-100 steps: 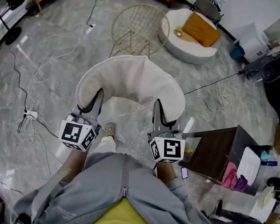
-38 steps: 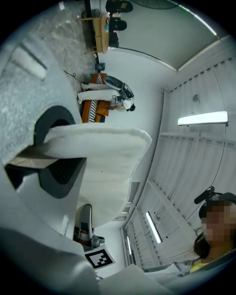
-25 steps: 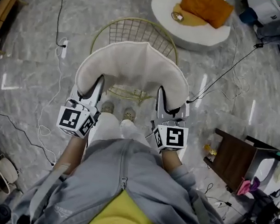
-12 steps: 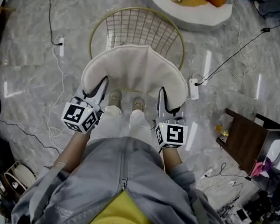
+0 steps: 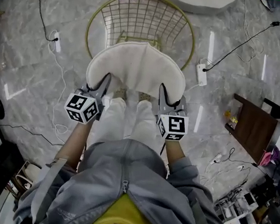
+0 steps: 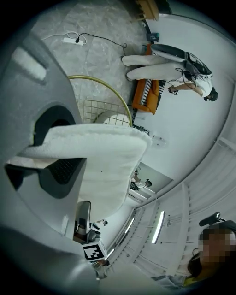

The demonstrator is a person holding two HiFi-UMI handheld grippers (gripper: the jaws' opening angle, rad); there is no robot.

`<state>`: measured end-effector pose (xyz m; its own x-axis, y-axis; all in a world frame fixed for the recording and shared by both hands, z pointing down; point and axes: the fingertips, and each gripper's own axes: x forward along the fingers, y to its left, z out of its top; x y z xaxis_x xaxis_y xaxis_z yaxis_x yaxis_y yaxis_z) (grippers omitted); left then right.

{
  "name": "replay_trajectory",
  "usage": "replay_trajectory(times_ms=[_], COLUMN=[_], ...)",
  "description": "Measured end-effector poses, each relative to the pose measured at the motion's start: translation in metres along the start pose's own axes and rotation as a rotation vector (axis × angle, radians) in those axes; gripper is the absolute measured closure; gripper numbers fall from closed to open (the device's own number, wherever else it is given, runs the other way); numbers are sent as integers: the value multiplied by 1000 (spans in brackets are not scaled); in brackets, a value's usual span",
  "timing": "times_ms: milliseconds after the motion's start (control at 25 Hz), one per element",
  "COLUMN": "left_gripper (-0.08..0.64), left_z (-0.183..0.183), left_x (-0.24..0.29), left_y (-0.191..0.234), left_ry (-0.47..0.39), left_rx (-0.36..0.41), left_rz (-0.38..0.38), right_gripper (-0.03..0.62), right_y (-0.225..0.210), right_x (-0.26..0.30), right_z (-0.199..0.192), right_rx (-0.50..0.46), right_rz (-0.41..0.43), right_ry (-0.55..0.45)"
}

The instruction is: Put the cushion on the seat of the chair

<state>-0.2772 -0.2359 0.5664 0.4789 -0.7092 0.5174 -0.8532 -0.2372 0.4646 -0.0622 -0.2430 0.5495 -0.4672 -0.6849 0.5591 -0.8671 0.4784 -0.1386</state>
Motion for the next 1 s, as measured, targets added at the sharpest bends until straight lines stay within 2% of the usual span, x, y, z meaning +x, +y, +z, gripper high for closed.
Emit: replay_trajectory(times_ms=[360,680,1000], left_gripper=[489,489,488], left_z=[-58,-109,-143], left_x=[77,122,163], left_y=[53,102,137], left_ry=[102,204,276], left_rx=[-78,-81,-116], left_rz=[-17,-27,-48], right_gripper=[517,515,506], right_y=[-34,-44,-63], right_x=[78,136,192], right_z=[-68,-137,-182], right_rx=[37,111,142], right_rz=[32,42,57], right_ry=[108,185,266])
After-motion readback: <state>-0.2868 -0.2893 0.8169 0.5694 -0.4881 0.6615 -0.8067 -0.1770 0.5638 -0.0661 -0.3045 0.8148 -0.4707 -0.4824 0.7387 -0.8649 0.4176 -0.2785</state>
